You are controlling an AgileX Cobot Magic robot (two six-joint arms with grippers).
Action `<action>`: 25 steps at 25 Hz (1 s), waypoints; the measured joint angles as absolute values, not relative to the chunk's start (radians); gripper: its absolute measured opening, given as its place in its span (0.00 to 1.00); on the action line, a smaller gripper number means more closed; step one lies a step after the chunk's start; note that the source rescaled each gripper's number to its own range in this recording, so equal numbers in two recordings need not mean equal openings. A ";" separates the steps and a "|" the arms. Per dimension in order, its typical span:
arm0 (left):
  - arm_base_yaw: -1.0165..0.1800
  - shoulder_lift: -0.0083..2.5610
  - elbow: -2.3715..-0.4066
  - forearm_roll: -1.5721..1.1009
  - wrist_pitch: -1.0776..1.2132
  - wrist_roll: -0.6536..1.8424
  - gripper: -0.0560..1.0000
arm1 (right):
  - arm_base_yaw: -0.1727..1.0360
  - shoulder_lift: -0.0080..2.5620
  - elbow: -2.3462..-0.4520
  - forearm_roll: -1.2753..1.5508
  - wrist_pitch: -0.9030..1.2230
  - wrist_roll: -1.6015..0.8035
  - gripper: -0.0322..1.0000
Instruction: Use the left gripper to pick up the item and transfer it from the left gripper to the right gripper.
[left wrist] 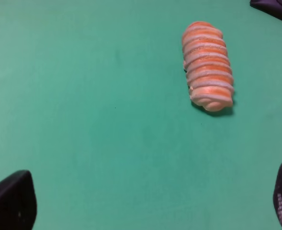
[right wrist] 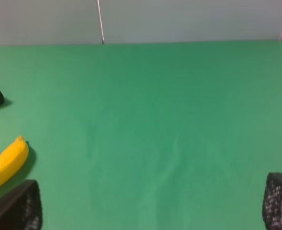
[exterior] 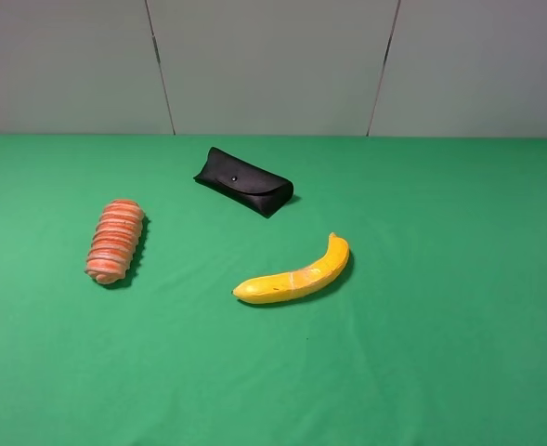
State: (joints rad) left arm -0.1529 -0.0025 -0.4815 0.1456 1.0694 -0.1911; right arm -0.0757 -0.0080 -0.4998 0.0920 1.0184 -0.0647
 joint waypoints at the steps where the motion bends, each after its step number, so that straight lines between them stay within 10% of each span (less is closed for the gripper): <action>1: -0.153 -0.002 -0.481 0.146 1.069 -0.191 1.00 | -0.076 -0.008 -0.500 0.092 1.018 -0.065 1.00; 25: -0.153 0.048 -0.525 0.165 1.125 -0.191 1.00 | -0.076 -0.008 -0.500 0.092 1.018 -0.065 1.00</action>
